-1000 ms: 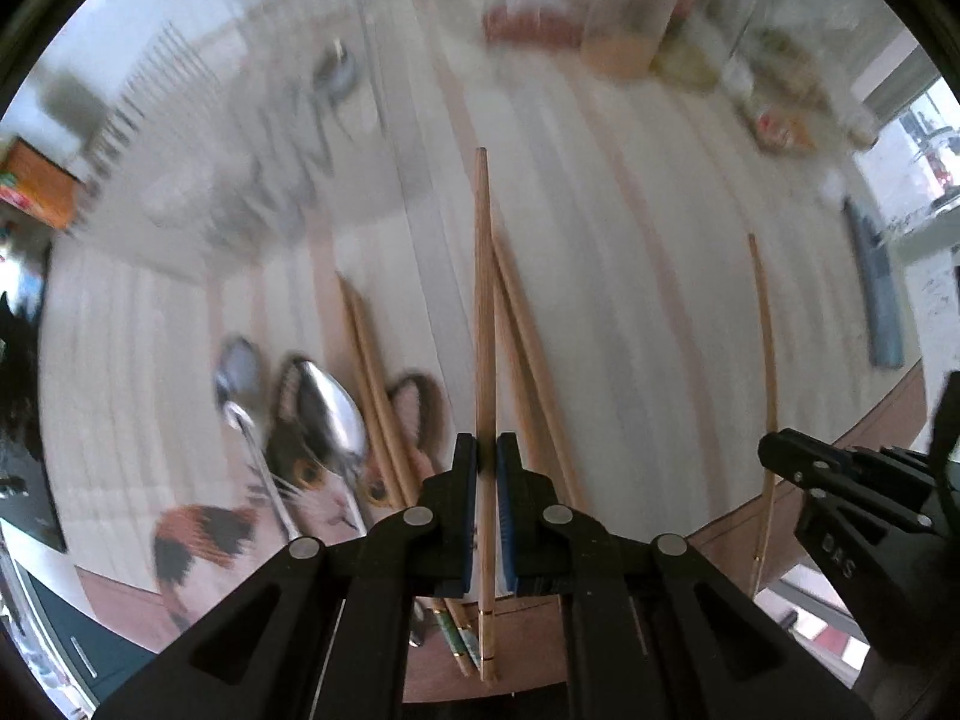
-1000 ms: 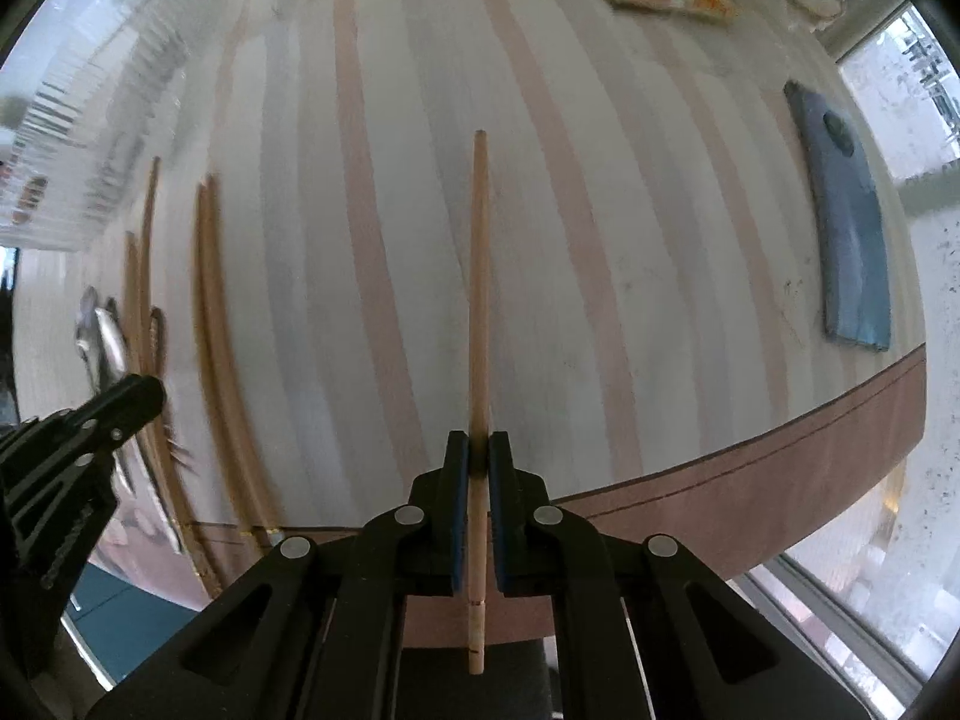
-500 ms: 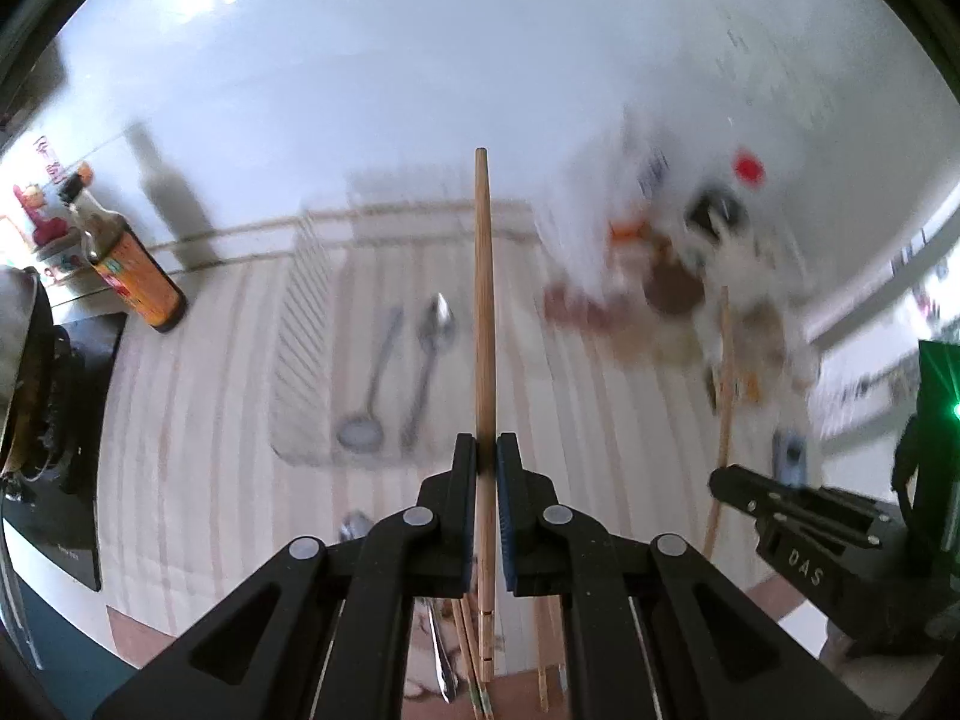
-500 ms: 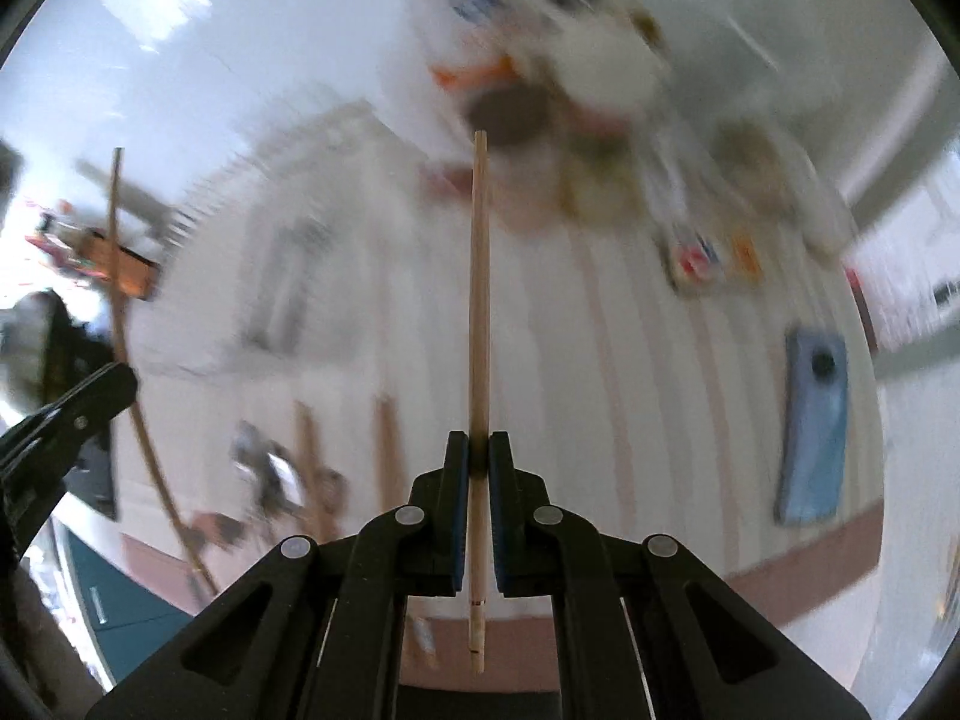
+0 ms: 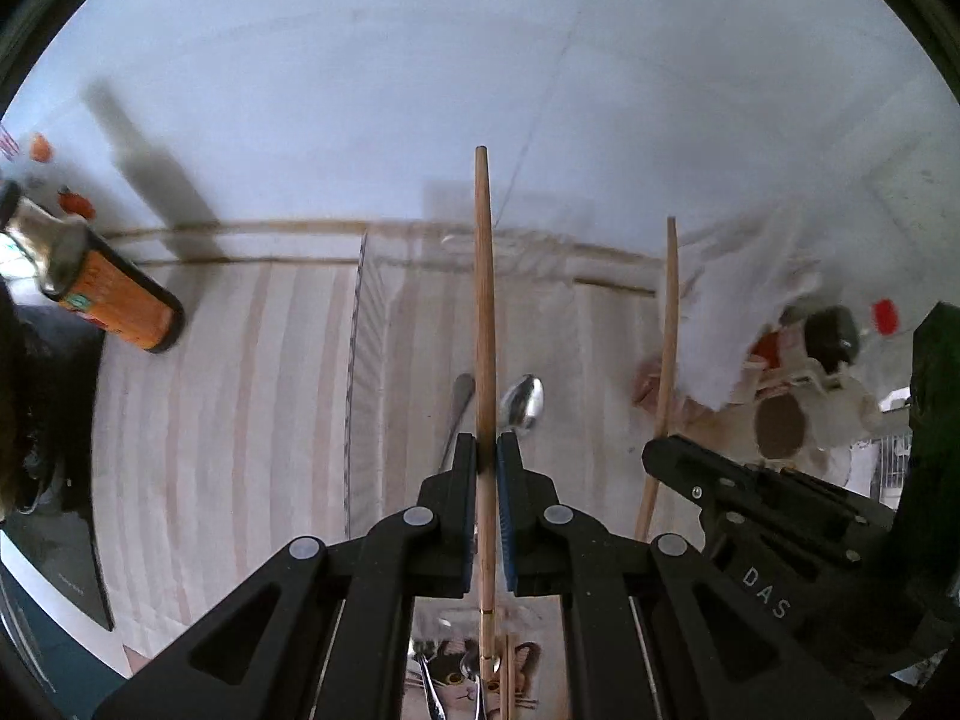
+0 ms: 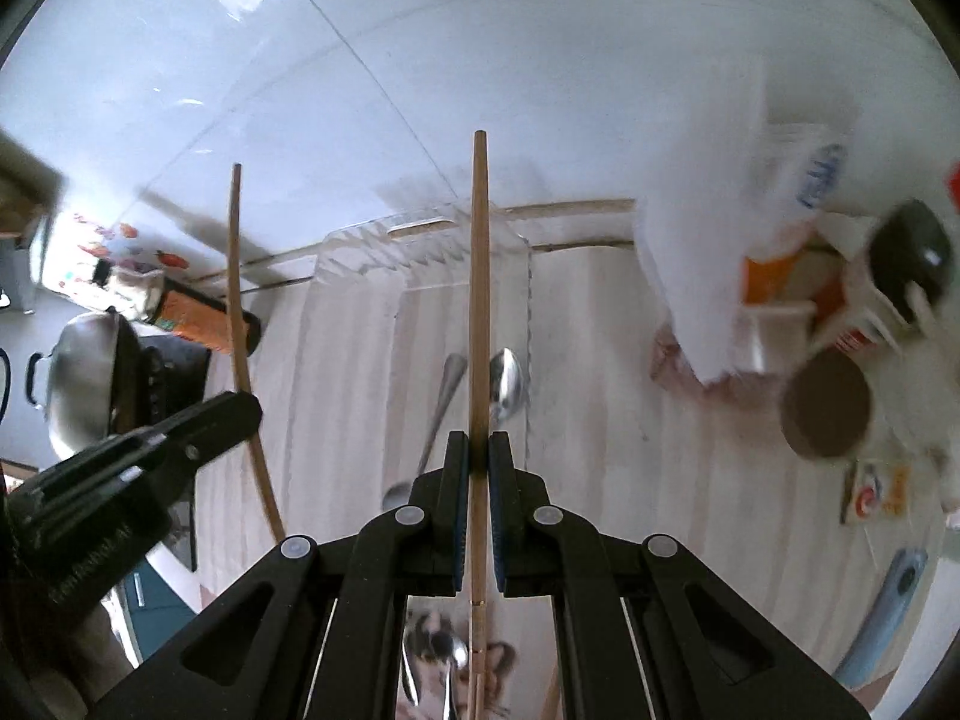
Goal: Organize utensils
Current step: 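Carry both chopsticks into the plastic rack and open both tools, then return to the row and grasp a chopstick with each tool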
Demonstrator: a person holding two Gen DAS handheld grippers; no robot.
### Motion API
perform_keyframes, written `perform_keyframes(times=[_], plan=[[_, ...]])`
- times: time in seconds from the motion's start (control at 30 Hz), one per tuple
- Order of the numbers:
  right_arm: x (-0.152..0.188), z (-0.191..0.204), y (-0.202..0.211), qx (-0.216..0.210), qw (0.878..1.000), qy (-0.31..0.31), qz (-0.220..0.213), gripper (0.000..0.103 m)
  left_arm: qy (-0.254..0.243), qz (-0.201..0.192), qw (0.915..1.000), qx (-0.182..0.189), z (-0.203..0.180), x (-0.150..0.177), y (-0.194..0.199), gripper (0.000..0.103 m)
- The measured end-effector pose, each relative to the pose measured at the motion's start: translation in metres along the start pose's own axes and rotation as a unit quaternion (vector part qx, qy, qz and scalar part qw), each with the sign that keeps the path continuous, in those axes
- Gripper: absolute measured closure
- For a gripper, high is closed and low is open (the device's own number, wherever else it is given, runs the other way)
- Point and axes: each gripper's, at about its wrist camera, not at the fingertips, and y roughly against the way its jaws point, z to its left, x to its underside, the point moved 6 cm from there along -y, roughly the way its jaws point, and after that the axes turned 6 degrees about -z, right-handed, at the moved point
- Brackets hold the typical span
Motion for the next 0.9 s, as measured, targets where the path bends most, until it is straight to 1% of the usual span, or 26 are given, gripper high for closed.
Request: perform_keyframes(times=[0.1,0.17,0.2,0.23,0.3,0.33,0.37,0.4,0.47,0.5,0.57,0.6,0.63,0.67,0.7,0.73,0.8,0.9], plan=[[-0.01,0.003,-0.025,0.0,1.0,-0.002,0.024,0.096,0.004,0.024,0.9997,-0.005,0.01,-0.002,-0.016,0.098],[-0.015,0.001,-0.039,0.003,0.999,-0.012,0.037,0.096,0.009,0.025,0.9996,-0.006,0.015,-0.004,-0.016,0.097],[-0.014,0.001,-0.044,0.002,0.999,-0.013,0.044,0.094,0.006,0.024,0.9996,-0.012,0.017,-0.004,-0.015,0.097],[-0.015,0.002,-0.051,-0.001,0.998,-0.018,0.053,0.085,0.003,0.022,0.9996,-0.02,0.017,-0.004,-0.014,0.095],[-0.015,-0.001,-0.054,0.002,0.998,-0.023,0.055,0.071,-0.001,0.01,0.9987,-0.049,0.025,-0.003,-0.007,0.093],[-0.015,-0.002,-0.053,0.006,0.999,-0.019,0.049,0.069,-0.002,0.003,0.9983,-0.058,0.029,-0.003,-0.004,0.089],[-0.014,-0.003,-0.051,0.012,0.999,-0.016,0.045,0.069,-0.002,-0.009,0.9973,-0.073,0.033,0.0,0.002,0.079],[-0.012,-0.004,-0.048,0.014,0.999,-0.014,0.043,0.068,-0.003,-0.018,0.9964,-0.083,0.035,0.002,0.006,0.072],[-0.007,-0.006,-0.037,0.022,0.999,-0.007,0.032,0.064,-0.004,-0.045,0.9936,-0.103,0.041,0.006,0.016,0.043],[-0.004,-0.008,-0.032,0.027,0.999,-0.004,0.027,0.061,-0.008,-0.059,0.9911,-0.119,0.044,0.011,0.022,0.039],[0.002,-0.012,-0.022,0.042,0.999,0.0,0.014,0.057,-0.007,-0.084,0.9876,-0.132,0.049,0.022,0.032,0.029],[0.009,-0.016,-0.014,0.052,0.999,-0.002,0.002,0.053,-0.005,-0.093,0.9862,-0.137,0.051,0.025,0.035,0.025],[0.013,-0.018,-0.01,0.054,0.999,-0.004,-0.002,0.048,-0.003,-0.101,0.9851,-0.139,0.052,0.03,0.037,0.016],[0.02,-0.023,-0.004,0.055,0.998,-0.012,-0.011,0.045,0.0,-0.109,0.9841,-0.14,0.054,0.036,0.04,0.007],[0.026,-0.028,0.002,0.054,0.998,-0.018,-0.016,0.042,0.003,-0.117,0.9833,-0.14,0.056,0.042,0.042,0.003],[0.033,-0.032,0.008,0.053,0.998,-0.025,-0.023,0.041,0.004,-0.12,0.9829,-0.14,0.057,0.048,0.044,0.0],[0.047,-0.039,0.015,0.056,0.997,-0.034,-0.034,0.041,0.002,-0.119,0.9819,-0.148,0.062,0.062,0.042,0.0],[0.072,-0.051,0.021,0.066,0.996,-0.041,-0.04,0.041,-0.005,-0.103,0.9813,-0.163,0.069,0.085,0.033,0.0]])
